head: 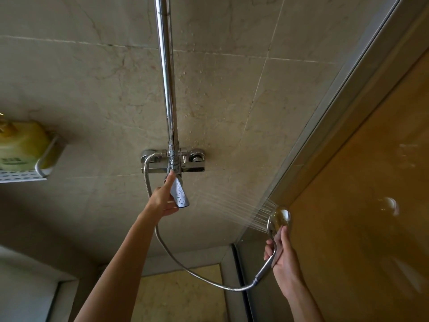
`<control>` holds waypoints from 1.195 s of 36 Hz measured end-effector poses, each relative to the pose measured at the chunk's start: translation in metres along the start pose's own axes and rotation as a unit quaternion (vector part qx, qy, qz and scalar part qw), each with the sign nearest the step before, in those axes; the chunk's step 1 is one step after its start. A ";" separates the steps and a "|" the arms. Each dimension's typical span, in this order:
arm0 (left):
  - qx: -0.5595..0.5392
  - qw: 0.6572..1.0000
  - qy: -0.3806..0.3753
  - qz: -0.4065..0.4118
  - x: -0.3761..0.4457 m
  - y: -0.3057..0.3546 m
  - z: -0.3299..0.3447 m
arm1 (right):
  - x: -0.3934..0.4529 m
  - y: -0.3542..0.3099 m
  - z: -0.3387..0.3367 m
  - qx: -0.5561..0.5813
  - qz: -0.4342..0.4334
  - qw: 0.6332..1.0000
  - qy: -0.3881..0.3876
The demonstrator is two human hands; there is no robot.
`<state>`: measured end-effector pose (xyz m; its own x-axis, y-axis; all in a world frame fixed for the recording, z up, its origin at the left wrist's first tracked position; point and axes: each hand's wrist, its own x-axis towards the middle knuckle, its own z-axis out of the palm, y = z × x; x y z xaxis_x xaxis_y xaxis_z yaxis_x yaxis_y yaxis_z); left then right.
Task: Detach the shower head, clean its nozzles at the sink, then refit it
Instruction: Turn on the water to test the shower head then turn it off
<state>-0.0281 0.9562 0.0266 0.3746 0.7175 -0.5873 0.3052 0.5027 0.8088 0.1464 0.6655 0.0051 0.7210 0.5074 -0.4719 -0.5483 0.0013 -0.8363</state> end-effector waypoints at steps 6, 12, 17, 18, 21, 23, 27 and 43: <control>0.003 1.000 -0.014 0.003 0.003 -0.003 -0.002 | 0.001 0.001 -0.002 -0.015 -0.001 1.000 -0.009; -0.003 0.999 -0.043 0.000 0.009 -0.005 -0.008 | 0.002 0.001 -0.001 -0.029 -0.002 0.999 -0.023; -0.016 0.999 -0.041 -0.003 0.013 -0.007 -0.008 | 0.004 0.000 -0.001 -0.034 0.000 0.999 -0.021; -0.019 0.999 -0.038 -0.006 0.013 -0.007 -0.008 | 0.005 0.000 -0.001 -0.036 0.000 0.999 -0.021; -0.019 0.999 -0.035 -0.007 0.013 -0.008 -0.008 | 0.006 -0.001 -0.001 -0.037 -0.001 0.999 -0.022; -0.016 0.999 -0.032 -0.005 0.014 -0.008 -0.007 | 0.007 -0.001 -0.002 -0.036 -0.002 0.999 -0.023; -0.018 0.999 -0.029 -0.003 0.015 -0.009 -0.007 | 0.008 -0.001 -0.004 -0.037 0.004 0.999 -0.020; -0.011 0.999 -0.051 0.000 0.022 -0.012 -0.012 | 0.004 -0.001 -0.004 -0.036 -0.006 0.999 -0.018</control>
<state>-0.0343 0.9715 0.0046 0.4631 0.6650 -0.5859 0.2853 0.5141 0.8089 0.1513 0.6641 0.0035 0.7110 0.5375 -0.4534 -0.5077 -0.0538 -0.8599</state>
